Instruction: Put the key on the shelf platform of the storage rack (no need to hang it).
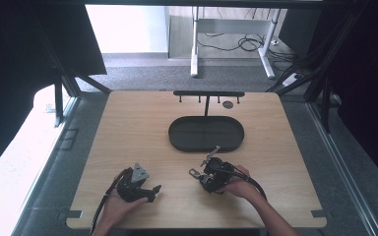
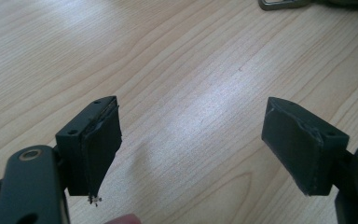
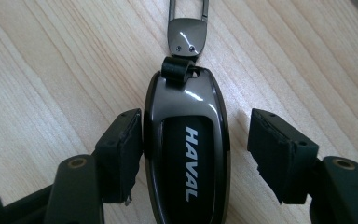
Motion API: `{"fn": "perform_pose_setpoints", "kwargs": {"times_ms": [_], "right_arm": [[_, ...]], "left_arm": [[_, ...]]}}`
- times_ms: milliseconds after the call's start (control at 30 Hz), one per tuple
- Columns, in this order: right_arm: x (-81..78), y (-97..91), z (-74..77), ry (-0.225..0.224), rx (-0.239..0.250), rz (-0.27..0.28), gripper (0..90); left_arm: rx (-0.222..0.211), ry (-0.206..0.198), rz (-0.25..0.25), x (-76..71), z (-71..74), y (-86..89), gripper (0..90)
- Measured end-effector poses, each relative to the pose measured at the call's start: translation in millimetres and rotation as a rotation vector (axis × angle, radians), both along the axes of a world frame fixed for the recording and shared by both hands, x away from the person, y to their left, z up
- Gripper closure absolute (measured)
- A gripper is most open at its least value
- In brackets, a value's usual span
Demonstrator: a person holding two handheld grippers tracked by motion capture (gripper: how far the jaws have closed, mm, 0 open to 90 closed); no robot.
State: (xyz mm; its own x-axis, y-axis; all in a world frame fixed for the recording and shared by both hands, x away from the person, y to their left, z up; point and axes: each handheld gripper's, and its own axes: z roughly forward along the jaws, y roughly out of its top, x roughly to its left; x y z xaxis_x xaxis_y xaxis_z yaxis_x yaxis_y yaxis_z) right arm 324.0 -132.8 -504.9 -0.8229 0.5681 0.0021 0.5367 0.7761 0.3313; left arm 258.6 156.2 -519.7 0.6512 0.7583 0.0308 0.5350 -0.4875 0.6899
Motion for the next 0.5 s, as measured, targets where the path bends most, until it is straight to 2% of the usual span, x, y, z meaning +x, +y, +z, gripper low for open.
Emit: {"fn": "perform_pose_setpoints", "kwargs": {"times_ms": [133,500], "right_arm": [[0.9,-0.3,-2.9,0.012,-0.004,-0.003,37.5],[0.2,-0.6,-2.2,0.003,-0.009,0.001,43.5]], "left_arm": [[0.001,0.000,0.000,-0.1,-0.1,-0.1,20.1],[0.005,-0.003,0.005,0.3,-0.6,-0.3,20.1]]}}
